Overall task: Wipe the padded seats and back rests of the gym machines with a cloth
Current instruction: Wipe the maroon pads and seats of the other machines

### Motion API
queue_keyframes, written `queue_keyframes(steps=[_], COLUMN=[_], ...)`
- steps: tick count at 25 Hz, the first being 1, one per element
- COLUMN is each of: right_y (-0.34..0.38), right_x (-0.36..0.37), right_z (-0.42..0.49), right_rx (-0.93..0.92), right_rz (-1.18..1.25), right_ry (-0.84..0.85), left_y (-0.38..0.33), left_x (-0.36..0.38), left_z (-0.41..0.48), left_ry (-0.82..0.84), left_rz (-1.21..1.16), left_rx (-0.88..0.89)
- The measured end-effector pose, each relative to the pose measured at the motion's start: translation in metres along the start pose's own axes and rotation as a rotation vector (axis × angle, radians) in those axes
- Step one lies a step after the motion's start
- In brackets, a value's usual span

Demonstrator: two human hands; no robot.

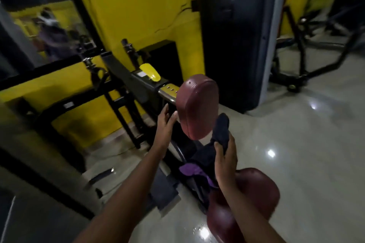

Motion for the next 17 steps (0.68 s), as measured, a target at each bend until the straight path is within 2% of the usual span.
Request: queue_keyframes(steps=[3,6,9,11,14,17], right_y=[0.007,0.022,0.048,0.061,0.064,0.035], right_x=[0.009,0.036,0.07,0.089,0.095,0.077], right_z=[0.002,0.014,0.033,0.044,0.056,0.079], right_rx=[0.006,-0.065,-0.232,-0.274,-0.302,-0.21], right_rz=[0.013,0.014,-0.021,-0.154,-0.242,-0.078], right_ry=[-0.188,-0.297,-0.326,-0.34,-0.426,-0.486], left_y=[-0.03,-0.044,-0.045,-0.04,-0.036,-0.035], left_x=[0.019,0.036,0.036,0.035,0.034,0.038], left_z=[0.025,0.038,0.037,0.036,0.036,0.041], left_ry=[0.192,0.302,0.422,0.538,0.606,0.62], left_rz=[0.043,0.049,0.049,0.048,0.07,0.044], left_rx=[0.079,0.086,0.066,0.011,-0.005,0.021])
Point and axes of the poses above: each hand's wrist, its own z-axis towards the middle knuckle, its own x-axis out of the palm, y = z × x, the point moved 7 cm from there along z, towards the middle knuckle, and after that the axes turned 8 degrees about -x, right-handed, at the moved point
